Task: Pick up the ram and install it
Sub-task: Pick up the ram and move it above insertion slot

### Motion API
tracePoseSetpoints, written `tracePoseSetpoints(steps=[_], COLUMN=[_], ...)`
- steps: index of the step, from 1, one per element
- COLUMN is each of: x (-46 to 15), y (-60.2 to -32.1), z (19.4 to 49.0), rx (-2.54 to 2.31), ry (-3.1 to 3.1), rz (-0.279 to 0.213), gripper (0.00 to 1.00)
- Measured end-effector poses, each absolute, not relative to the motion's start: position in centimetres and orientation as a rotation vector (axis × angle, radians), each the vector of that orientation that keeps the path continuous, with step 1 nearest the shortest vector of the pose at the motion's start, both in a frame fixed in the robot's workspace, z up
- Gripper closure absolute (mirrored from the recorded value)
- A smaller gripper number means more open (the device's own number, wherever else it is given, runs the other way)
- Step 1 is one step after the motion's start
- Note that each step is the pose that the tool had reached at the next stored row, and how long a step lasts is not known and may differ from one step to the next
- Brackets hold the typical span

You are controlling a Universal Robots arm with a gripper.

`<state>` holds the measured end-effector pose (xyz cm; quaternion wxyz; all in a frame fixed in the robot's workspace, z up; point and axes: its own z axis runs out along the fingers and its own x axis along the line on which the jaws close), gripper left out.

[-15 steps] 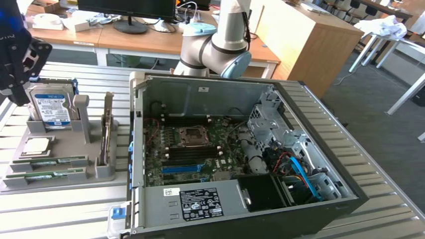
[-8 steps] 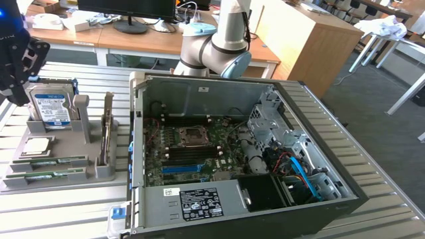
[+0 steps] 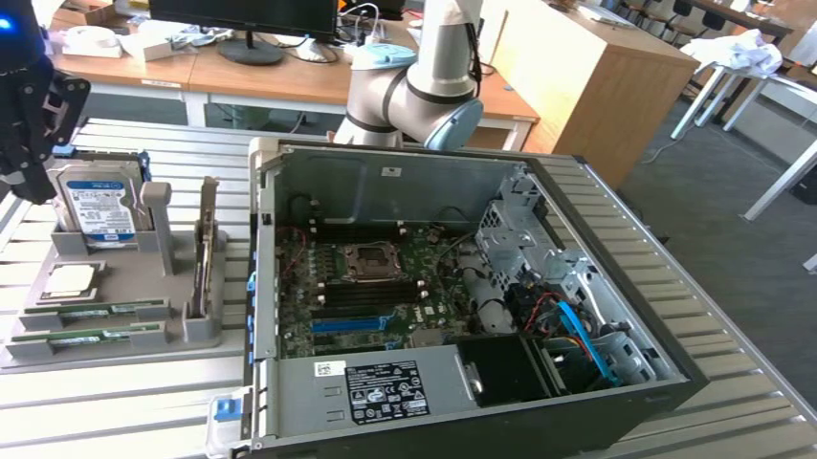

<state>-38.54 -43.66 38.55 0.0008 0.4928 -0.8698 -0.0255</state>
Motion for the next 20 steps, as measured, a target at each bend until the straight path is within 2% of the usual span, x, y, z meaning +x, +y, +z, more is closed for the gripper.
tracePoseSetpoints(steps=[20], x=[-38.54], y=[-43.66], z=[38.41], rx=[1.928], ry=[-2.468], rz=[-0.079], gripper=[0.90])
